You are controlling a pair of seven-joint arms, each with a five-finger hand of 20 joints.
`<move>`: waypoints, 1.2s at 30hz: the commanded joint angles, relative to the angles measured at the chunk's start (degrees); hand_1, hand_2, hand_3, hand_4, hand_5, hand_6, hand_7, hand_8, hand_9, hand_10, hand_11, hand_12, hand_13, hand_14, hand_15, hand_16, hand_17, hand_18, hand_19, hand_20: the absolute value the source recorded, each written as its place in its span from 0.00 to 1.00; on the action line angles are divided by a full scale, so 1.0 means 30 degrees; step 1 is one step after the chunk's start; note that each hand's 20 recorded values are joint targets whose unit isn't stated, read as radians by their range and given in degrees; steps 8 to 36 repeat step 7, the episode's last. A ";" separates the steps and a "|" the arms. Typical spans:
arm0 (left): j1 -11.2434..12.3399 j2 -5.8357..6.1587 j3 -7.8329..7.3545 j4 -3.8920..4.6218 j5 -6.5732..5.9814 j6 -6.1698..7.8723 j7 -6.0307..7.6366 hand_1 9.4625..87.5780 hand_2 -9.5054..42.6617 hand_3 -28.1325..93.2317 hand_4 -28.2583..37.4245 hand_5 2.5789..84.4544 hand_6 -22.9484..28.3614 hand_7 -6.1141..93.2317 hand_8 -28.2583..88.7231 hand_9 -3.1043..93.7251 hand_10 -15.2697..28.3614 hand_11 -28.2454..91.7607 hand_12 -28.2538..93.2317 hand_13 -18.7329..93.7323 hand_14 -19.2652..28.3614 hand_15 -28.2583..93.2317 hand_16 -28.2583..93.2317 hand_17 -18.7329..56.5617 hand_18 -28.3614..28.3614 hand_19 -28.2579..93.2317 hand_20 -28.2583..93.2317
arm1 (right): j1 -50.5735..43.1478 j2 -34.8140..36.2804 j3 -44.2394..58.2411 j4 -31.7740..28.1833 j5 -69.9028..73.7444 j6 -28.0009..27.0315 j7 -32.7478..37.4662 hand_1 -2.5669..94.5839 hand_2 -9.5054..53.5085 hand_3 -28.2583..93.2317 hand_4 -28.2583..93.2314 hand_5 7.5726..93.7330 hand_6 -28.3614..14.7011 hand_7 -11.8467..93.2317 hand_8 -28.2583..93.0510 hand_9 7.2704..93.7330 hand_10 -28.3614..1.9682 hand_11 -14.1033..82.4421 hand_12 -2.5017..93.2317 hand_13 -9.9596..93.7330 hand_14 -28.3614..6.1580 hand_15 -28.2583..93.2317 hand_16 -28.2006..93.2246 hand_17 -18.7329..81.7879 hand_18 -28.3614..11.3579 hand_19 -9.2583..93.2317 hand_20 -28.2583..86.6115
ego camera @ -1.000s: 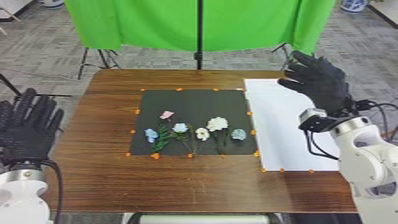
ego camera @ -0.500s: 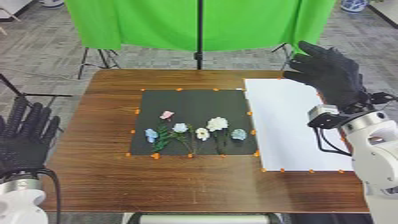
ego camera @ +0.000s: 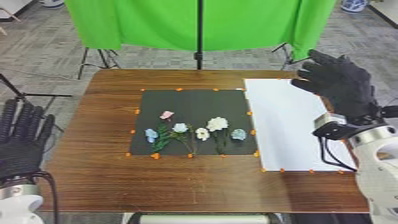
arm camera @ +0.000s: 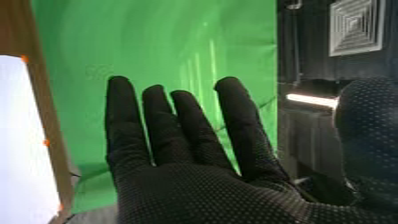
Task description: Arrange flowers
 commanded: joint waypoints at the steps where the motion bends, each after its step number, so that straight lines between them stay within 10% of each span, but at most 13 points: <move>1: 0.0974 -0.0249 -0.0420 -0.0654 -0.0719 0.0557 0.0029 0.17 0.36 0.85 0.00 0.43 0.55 0.21 0.15 0.36 0.65 0.37 0.29 0.37 0.61 0.36 0.17 0.23 0.64 0.39 0.31 | 0.0020 -0.0003 0.0231 -0.0518 -0.0194 -0.0457 -0.0095 0.17 0.23 0.82 0.04 0.37 0.55 0.20 0.17 0.32 0.38 0.18 0.18 0.38 0.35 0.29 0.44 0.31 0.24 0.40 0.42; 3: 0.0897 -0.0347 -0.0678 -0.1329 -0.1824 0.3152 -0.0135 0.18 0.38 0.85 0.00 0.45 0.56 0.22 0.15 0.38 0.66 0.38 0.29 0.38 0.62 0.37 0.18 0.23 0.65 0.40 0.31 | -0.0146 -0.0144 0.0243 -0.0517 0.0005 -0.0495 -0.0120 0.17 0.23 0.82 0.04 0.37 0.55 0.20 0.17 0.32 0.38 0.18 0.18 0.38 0.35 0.29 0.44 0.31 0.24 0.41 0.41; 7: 0.0699 -0.0304 -0.0461 -0.0527 -0.0494 0.0648 -0.0269 0.19 0.42 0.85 0.00 0.48 0.57 0.23 0.15 0.40 0.68 0.40 0.30 0.40 0.65 0.41 0.18 0.23 0.65 0.42 0.32 | -0.0422 -0.0155 0.0241 -0.0521 0.0261 -0.0230 -0.0515 0.17 0.23 0.82 0.04 0.38 0.54 0.20 0.17 0.33 0.35 0.18 0.18 0.38 0.36 0.30 0.44 0.31 0.25 0.40 0.41; 36: 0.0699 -0.0304 -0.0461 -0.0527 -0.0494 0.0648 -0.0269 0.19 0.42 0.85 0.00 0.48 0.57 0.23 0.15 0.40 0.68 0.40 0.30 0.40 0.65 0.41 0.18 0.23 0.65 0.42 0.32 | -0.0422 -0.0155 0.0241 -0.0521 0.0261 -0.0230 -0.0515 0.17 0.23 0.82 0.04 0.38 0.54 0.20 0.17 0.33 0.35 0.18 0.18 0.38 0.36 0.30 0.44 0.31 0.25 0.40 0.41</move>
